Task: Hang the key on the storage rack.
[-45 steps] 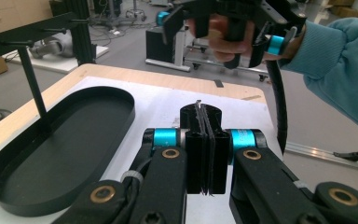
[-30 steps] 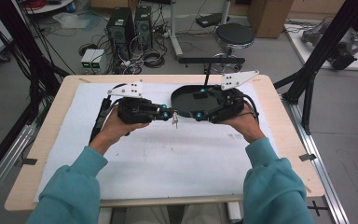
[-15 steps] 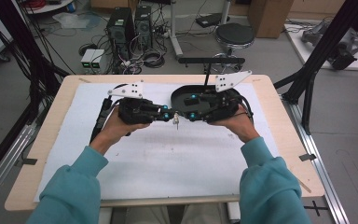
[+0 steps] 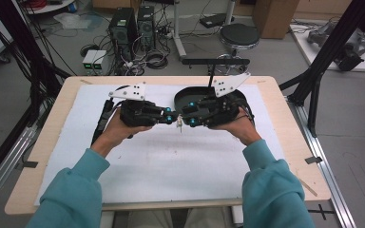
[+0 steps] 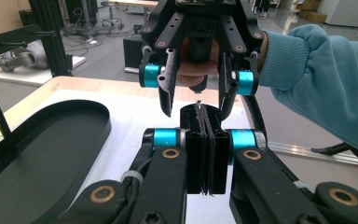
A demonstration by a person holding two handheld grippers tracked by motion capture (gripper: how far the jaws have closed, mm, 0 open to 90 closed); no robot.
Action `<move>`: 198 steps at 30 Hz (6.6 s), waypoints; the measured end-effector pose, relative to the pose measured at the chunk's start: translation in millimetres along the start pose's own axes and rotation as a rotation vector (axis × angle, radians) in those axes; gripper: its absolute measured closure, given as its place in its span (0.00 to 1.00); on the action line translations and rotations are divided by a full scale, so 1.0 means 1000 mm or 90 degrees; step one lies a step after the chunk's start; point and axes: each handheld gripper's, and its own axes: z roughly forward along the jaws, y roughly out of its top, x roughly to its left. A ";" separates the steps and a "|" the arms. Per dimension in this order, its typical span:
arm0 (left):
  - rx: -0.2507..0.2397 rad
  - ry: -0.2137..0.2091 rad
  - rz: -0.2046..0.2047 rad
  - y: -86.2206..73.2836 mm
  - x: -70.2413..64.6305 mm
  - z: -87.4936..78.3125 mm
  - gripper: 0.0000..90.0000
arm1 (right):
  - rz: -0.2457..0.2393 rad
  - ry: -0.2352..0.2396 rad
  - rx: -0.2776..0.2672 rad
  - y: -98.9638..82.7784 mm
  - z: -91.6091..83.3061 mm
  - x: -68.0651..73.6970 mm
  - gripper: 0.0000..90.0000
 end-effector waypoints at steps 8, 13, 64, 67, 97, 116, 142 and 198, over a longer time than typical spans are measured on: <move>0.001 -0.001 0.000 0.000 0.000 0.000 0.98 | -0.012 0.008 0.003 0.001 0.000 0.001 0.75; 0.004 -0.004 0.003 -0.001 0.000 0.001 0.98 | -0.018 0.011 0.003 0.001 0.000 0.002 0.78; -0.058 0.059 0.019 -0.004 0.005 -0.010 0.20 | 0.017 -0.057 0.028 -0.001 -0.006 0.001 0.99; -0.041 0.094 -0.002 -0.007 0.006 -0.015 0.02 | 0.022 -0.065 0.024 -0.002 -0.012 0.001 0.99; -0.054 0.327 -0.002 -0.110 -0.050 -0.096 0.02 | 0.120 -0.291 0.018 0.011 -0.102 -0.045 0.99; -0.102 0.423 -0.010 -0.169 -0.056 -0.112 0.02 | 0.171 -0.390 0.049 0.016 -0.129 -0.076 0.99; -0.123 0.443 -0.016 -0.191 -0.055 -0.113 0.02 | 0.184 -0.426 0.125 0.018 -0.120 -0.111 0.99; -0.103 0.454 -0.008 -0.190 -0.056 -0.110 0.02 | 0.231 -0.485 0.167 -0.017 -0.106 -0.146 0.99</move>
